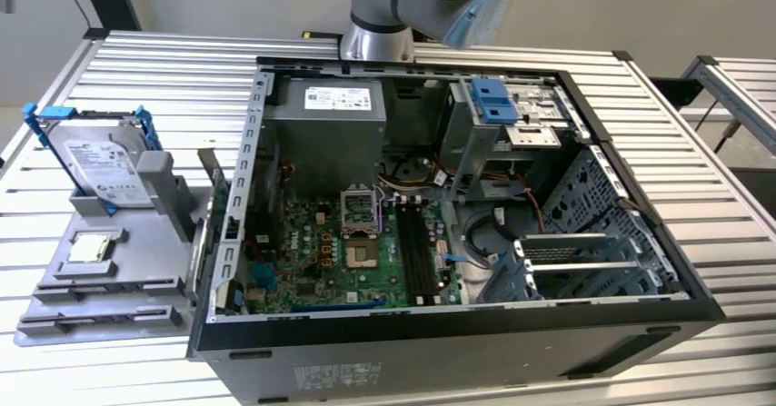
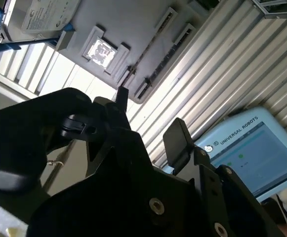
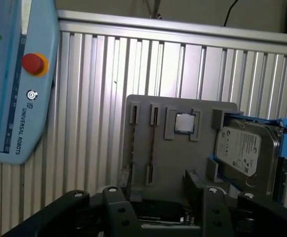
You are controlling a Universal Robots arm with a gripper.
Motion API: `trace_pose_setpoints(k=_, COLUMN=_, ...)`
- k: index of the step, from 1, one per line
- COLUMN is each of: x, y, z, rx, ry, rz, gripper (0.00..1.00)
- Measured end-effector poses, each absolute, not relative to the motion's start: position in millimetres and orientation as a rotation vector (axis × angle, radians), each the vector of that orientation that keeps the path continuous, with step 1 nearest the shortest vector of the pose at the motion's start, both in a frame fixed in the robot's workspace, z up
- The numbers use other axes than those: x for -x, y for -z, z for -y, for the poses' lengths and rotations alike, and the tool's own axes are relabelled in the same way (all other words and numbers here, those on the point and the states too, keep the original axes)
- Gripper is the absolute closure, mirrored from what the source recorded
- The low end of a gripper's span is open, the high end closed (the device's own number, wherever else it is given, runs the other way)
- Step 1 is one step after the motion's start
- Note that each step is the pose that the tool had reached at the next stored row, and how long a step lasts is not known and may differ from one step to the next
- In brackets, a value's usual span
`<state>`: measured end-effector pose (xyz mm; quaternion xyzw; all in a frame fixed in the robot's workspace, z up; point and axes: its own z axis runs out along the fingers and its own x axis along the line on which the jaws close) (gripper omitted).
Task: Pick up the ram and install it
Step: 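Pick up the ram and move it above insertion slot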
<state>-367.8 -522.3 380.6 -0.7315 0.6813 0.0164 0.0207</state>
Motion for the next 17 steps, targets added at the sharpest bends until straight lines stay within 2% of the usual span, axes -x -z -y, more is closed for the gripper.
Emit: trace_pose_setpoints(k=17, x=368, y=-364, z=522, rx=2.269, ry=-0.055, rz=-2.115, gripper=0.0)
